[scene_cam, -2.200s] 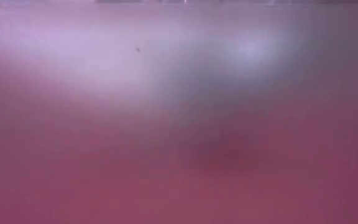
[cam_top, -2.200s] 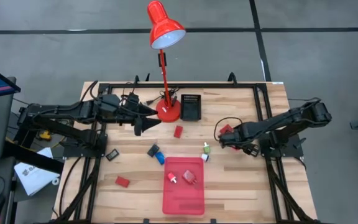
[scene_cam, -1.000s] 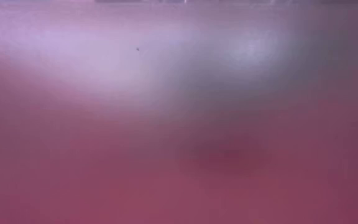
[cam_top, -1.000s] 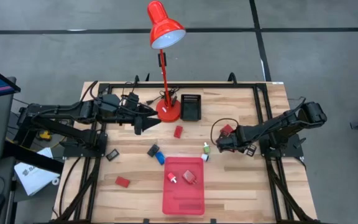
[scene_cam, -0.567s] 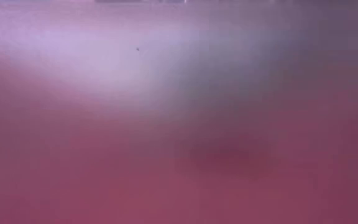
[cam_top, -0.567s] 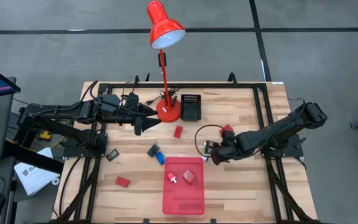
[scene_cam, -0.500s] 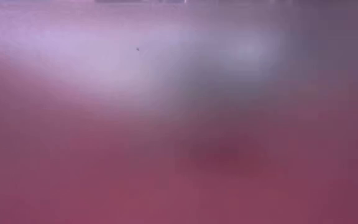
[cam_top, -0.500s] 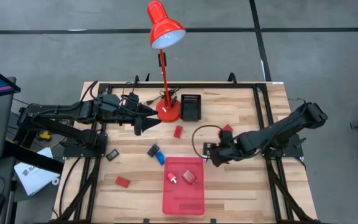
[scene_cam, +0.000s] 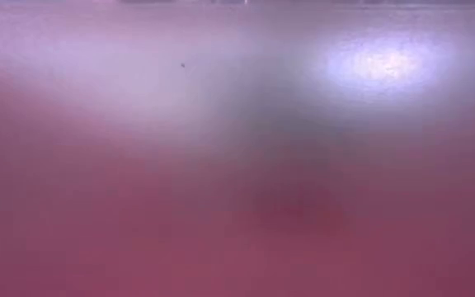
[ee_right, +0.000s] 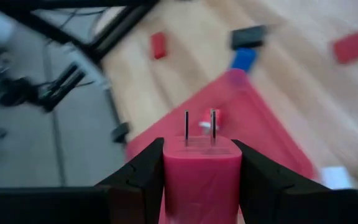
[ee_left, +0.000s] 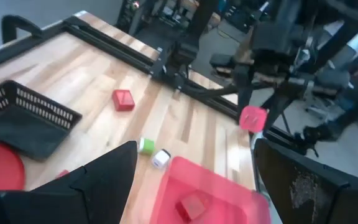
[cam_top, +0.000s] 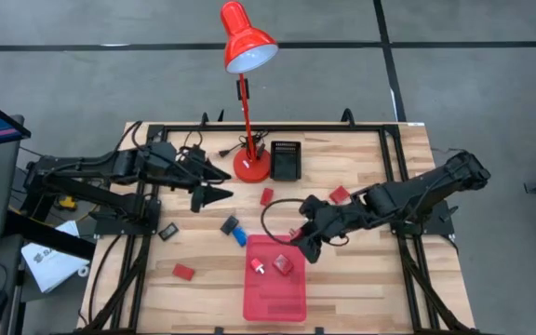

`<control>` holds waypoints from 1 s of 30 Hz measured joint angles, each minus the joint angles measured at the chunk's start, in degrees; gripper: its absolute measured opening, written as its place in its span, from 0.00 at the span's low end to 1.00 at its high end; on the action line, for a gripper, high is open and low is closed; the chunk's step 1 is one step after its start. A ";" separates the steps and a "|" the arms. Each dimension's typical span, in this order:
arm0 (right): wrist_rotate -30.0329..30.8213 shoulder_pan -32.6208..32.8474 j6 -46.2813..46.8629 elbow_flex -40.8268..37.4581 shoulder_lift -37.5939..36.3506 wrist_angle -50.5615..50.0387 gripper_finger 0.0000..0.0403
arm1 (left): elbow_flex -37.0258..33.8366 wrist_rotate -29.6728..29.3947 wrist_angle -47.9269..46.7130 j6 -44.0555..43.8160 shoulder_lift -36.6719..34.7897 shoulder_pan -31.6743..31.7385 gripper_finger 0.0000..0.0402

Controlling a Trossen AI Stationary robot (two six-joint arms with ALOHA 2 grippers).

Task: Pick & Place Office items
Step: Put the pink charger adapter into the red bin

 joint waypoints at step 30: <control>-15.86 -3.40 -21.70 12.90 32.28 -5.01 0.36 | 0.04 -4.91 -16.82 -0.12 -14.19 -1.28 0.80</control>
